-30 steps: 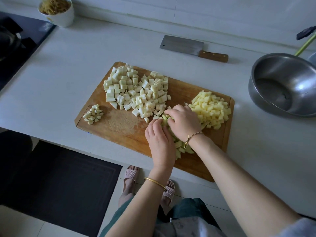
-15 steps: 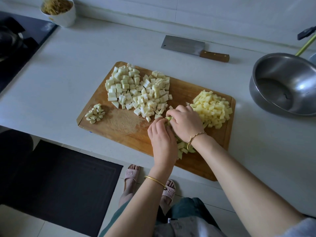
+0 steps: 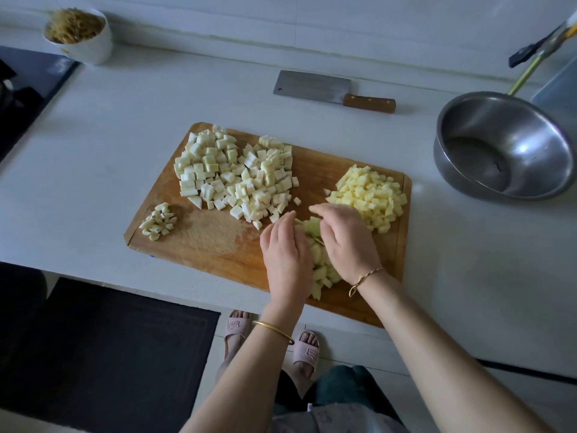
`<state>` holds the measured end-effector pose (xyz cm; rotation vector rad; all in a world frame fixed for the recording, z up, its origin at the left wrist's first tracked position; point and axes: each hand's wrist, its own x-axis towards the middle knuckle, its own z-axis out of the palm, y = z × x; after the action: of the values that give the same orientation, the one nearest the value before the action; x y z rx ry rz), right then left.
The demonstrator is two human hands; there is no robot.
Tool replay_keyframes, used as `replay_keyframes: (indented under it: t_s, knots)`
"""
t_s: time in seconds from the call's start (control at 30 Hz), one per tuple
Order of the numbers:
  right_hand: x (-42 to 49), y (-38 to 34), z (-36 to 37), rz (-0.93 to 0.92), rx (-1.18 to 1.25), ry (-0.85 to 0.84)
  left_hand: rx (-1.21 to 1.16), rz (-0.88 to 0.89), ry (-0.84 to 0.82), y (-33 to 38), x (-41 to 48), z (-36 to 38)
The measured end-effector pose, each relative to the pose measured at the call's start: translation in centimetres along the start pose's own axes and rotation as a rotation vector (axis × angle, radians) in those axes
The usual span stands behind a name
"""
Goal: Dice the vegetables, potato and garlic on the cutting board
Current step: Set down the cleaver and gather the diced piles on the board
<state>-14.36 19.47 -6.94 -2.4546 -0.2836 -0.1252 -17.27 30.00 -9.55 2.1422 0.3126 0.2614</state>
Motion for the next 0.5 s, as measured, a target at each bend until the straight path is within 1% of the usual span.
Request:
replay_keyframes:
  t_s: [0.1, 0.17, 0.4, 0.5]
  knots:
    - [-0.6, 1.4, -1.8, 0.100, 0.094, 0.212, 0.001, -0.001, 0.020, 0.1, -0.2, 0.1]
    - [-1.1, 2.2, -2.3, 0.170, 0.102, 0.291, -0.012, -0.009, 0.026, 0.1, -0.2, 0.2]
    - [-2.8, 3.2, -0.7, 0.268, 0.092, 0.294, -0.027, -0.041, 0.028, 0.0, -0.2, 0.3]
    - [-2.5, 2.9, -0.5, 0.265, 0.032, 0.263, -0.032, -0.058, 0.042, 0.0, -0.1, 0.3]
